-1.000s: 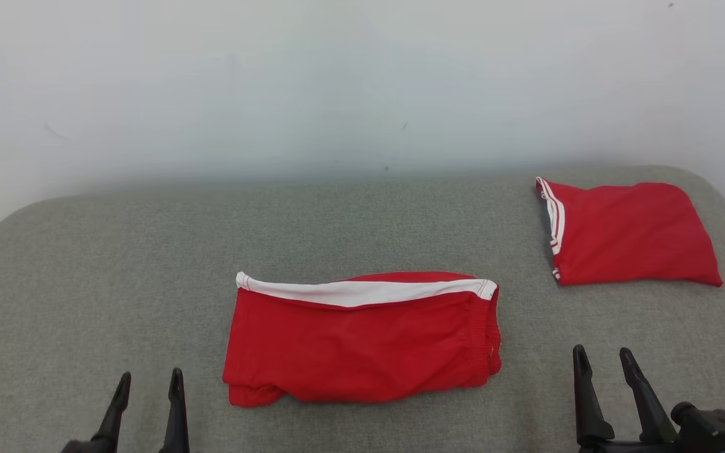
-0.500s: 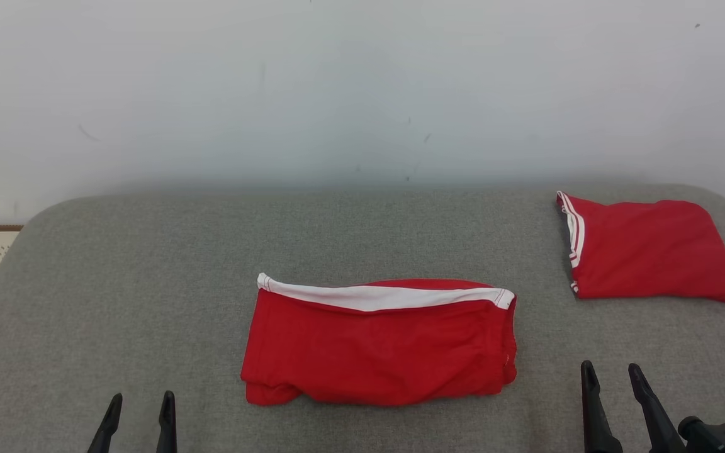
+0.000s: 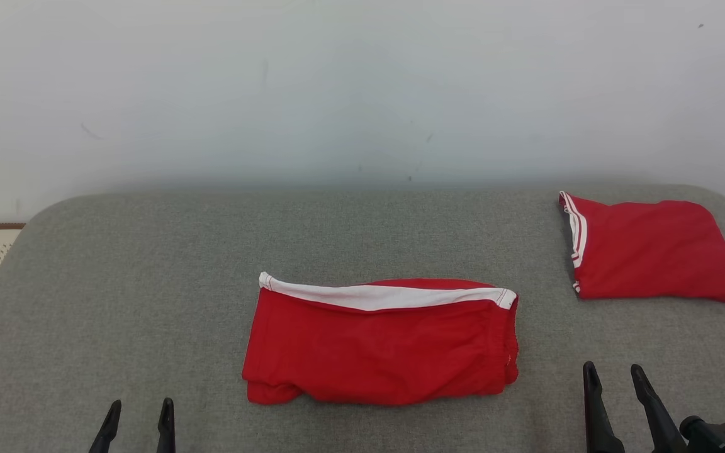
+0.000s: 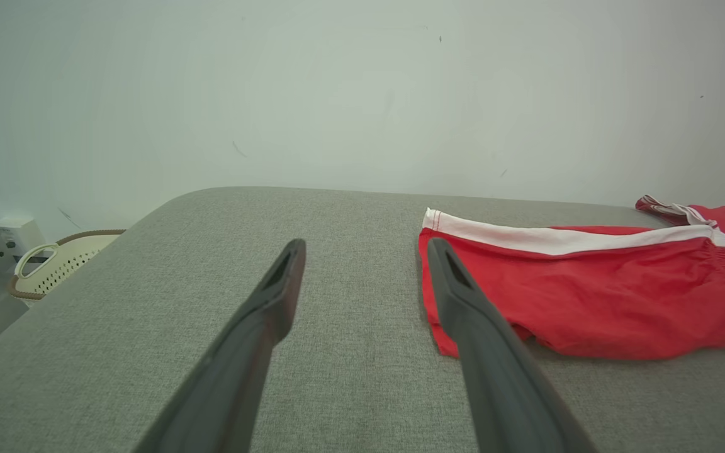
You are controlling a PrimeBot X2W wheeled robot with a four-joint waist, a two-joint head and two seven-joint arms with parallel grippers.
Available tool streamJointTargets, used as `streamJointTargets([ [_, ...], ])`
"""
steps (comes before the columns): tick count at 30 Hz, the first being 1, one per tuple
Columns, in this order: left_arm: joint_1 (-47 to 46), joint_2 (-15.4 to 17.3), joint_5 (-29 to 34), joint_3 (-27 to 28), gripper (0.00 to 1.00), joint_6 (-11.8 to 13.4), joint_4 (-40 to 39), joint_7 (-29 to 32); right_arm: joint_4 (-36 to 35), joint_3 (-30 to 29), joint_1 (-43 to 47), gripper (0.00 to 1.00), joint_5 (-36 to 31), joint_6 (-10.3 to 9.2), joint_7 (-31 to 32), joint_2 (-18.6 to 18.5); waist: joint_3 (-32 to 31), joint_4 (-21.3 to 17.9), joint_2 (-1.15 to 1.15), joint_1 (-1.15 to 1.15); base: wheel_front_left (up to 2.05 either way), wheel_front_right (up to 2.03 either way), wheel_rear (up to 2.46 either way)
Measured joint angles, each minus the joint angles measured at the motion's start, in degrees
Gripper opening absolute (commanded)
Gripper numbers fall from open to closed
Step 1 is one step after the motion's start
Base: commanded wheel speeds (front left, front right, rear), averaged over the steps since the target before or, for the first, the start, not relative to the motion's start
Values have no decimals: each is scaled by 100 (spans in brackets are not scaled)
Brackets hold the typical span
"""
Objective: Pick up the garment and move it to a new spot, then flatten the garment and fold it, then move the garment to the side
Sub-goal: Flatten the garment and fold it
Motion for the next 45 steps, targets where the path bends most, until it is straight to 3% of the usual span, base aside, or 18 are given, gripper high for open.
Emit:
streamJointTargets([
  [28, -2, 34, -12, -103, 100, 59, 3, -1, 68, -48, -5, 100, 3, 0, 104, 0, -9, -43, 0, 0, 0, 0, 0],
  [34, -45, 7, -20, -148, 100, 78, 42, -3, 219, 98, -437, 100, -118, 0, 415, 0, 17, 17, 0, 0, 0, 0, 0],
  [37, -122, -43, -20, -198, 100, 80, 63, -3, 436, 75, -864, 100, -234, 0, 582, 1, 39, 74, 0, 1, 0, 0, 0],
  [45, -308, -155, -27, -358, 100, 30, 200, -5, 1958, -259, -2162, 100, -305, 0, 975, -44, 120, 375, 0, 1, 0, 0, 0],
])
